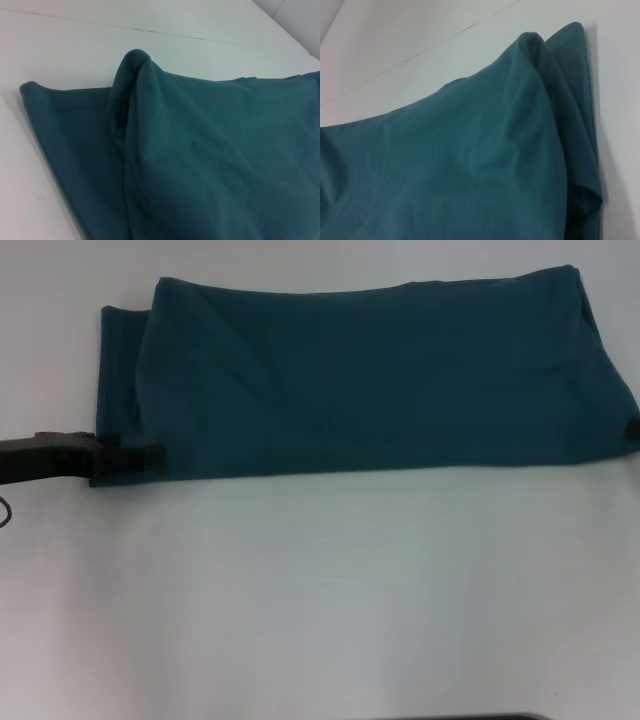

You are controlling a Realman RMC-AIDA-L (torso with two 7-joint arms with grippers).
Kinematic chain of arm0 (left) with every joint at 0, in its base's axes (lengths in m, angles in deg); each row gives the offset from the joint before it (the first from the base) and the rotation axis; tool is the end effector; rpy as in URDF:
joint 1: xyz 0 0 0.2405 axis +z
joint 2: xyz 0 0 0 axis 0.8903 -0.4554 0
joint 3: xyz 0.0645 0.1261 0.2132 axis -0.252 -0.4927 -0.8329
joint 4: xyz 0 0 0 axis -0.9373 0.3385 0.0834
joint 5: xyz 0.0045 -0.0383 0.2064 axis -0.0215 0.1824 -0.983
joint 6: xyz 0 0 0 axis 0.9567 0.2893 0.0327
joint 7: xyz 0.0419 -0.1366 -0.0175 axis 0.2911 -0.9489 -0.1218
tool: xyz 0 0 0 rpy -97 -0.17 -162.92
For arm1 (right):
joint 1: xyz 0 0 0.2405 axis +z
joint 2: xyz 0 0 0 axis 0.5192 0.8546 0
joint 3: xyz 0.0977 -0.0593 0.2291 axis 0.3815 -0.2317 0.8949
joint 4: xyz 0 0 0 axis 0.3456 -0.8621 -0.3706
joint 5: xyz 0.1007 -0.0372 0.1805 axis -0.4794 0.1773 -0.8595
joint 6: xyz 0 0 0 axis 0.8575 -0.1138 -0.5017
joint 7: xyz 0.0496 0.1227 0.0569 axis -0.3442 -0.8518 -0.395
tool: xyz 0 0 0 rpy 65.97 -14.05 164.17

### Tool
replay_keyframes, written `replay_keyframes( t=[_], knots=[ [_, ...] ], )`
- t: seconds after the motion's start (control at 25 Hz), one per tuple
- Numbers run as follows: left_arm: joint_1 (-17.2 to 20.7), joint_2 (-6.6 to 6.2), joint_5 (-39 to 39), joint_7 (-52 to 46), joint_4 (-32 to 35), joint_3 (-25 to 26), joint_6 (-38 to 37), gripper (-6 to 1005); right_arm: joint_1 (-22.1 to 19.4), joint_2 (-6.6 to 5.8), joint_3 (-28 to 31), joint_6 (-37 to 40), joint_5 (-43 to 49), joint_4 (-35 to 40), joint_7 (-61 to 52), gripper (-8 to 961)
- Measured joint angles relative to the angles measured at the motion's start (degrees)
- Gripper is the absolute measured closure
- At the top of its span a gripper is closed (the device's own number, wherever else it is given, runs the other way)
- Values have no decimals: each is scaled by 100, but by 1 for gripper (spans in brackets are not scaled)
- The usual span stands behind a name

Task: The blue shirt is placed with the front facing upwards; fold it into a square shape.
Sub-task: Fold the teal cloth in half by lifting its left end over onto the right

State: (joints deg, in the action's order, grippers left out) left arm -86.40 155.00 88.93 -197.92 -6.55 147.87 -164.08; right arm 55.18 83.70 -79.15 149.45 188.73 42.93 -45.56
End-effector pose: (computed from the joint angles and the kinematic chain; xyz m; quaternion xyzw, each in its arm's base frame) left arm -0.3202 0.3199 0.0107 -0.8540 -0.4638 -0.1232 0.2010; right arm 0.3895 0.3002 0.0798 -0.7377 0.6124 0.1581 0.2361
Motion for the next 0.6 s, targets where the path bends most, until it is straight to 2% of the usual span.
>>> replay_keyframes(
  t=[0.32,0.6],
  knots=[
    [-25,6,-105,-7,0,-78,6,143,-1,0,0,0,0,-19,4,949],
    [-46,-34,-135,3,0,-79,-369,143,8,0,0,6,0,-15,1,949]
  ],
)
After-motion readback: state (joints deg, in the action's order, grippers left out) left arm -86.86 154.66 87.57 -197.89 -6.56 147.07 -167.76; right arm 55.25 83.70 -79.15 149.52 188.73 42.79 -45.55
